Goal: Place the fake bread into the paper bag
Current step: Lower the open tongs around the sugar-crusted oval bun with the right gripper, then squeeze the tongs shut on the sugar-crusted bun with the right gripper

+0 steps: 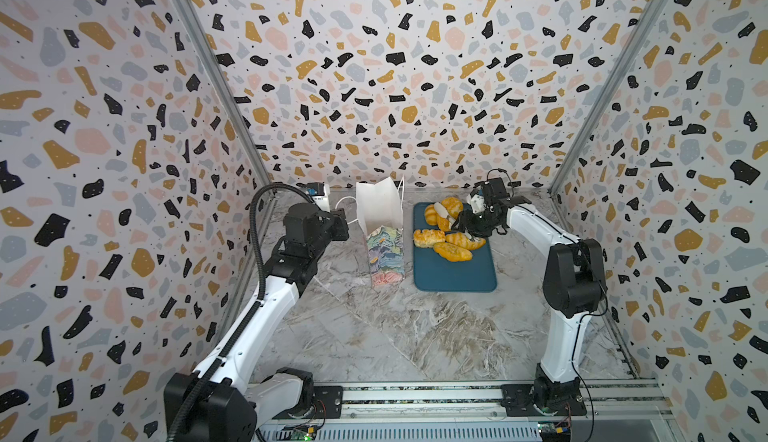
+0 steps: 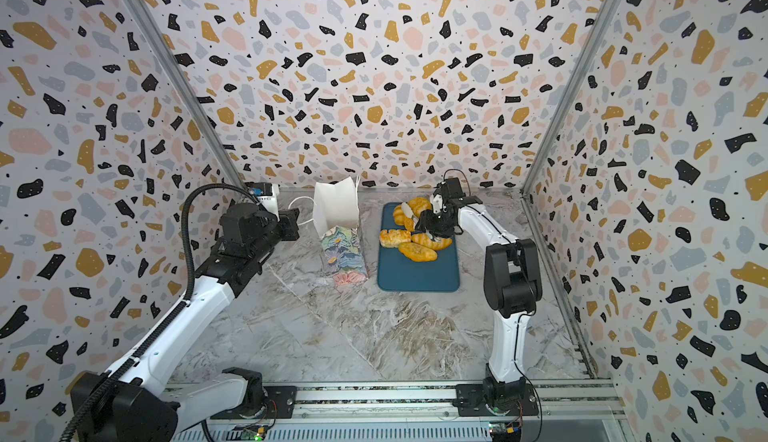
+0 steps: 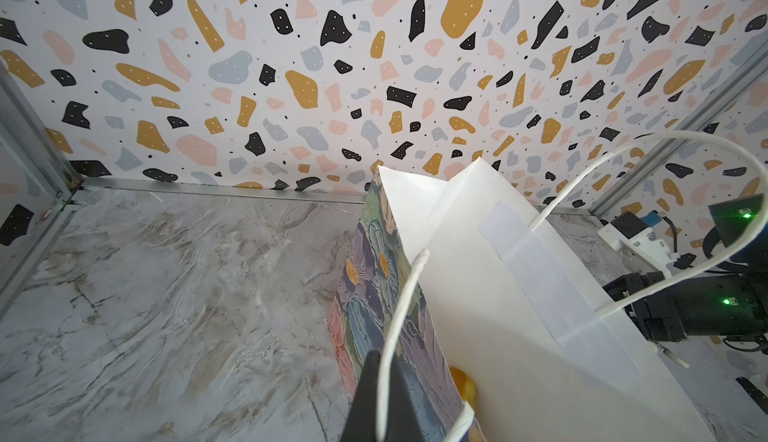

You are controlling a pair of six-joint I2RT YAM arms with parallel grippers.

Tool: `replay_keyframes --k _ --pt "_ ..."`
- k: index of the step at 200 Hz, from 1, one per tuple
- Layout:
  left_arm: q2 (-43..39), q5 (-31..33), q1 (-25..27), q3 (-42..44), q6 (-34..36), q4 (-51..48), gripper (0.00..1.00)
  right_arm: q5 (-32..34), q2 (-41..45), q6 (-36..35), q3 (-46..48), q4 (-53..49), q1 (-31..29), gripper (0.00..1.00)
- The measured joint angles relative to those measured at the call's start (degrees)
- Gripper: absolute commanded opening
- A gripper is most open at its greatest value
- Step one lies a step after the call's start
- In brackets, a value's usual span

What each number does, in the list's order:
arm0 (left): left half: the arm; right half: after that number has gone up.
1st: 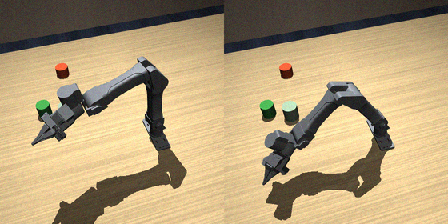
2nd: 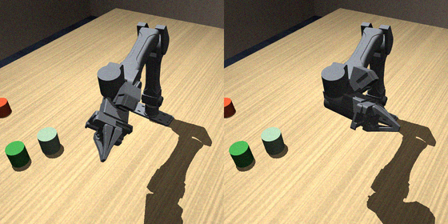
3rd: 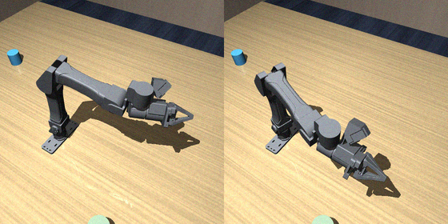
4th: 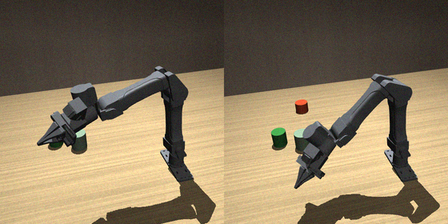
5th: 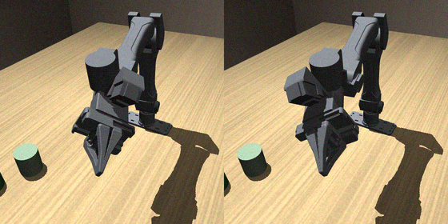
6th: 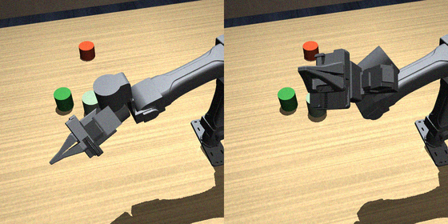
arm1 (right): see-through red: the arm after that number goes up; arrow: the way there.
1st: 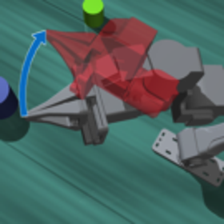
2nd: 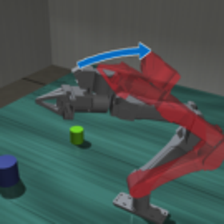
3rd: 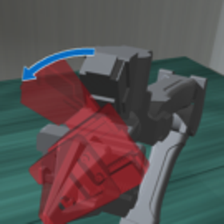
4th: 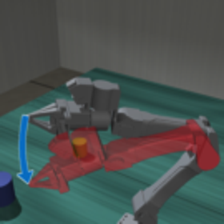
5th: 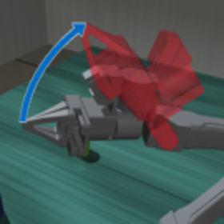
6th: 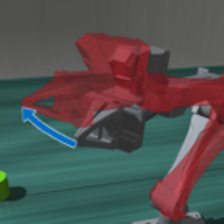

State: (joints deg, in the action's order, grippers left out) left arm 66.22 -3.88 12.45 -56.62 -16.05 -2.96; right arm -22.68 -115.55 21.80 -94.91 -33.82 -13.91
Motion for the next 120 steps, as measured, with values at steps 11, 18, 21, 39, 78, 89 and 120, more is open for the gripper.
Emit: replay_keyframes --k 11,18,21,39,78,89,120 --pt "0.0 0.0 0.0 0.0 0.0 0.0 0.00 -0.4 -0.7 0.0 -0.1 0.3 0.0 0.59" --pt "0.0 0.0 0.0 0.0 0.0 0.0 0.00 -0.7 -1.0 0.0 -0.1 0.3 0.0 0.58" --pt "0.0 0.0 0.0 0.0 0.0 0.0 0.00 -0.8 -1.1 0.0 -0.1 0.3 0.0 0.57" --pt "0.0 0.0 0.0 0.0 0.0 0.0 0.00 -1.5 -1.4 0.0 -0.1 0.4 0.0 0.55" --pt "0.0 0.0 0.0 0.0 0.0 0.0 0.00 -1.9 -1.4 0.2 -0.1 0.9 0.1 0.50" --pt "0.0 0.0 0.0 0.0 0.0 0.0 0.00 -2.0 -1.4 0.4 -0.1 1.0 0.1 0.48" --pt "0.0 0.0 0.0 0.0 0.0 0.0 0.00 -2.0 -1.4 0.7 0.0 1.4 0.2 0.44"
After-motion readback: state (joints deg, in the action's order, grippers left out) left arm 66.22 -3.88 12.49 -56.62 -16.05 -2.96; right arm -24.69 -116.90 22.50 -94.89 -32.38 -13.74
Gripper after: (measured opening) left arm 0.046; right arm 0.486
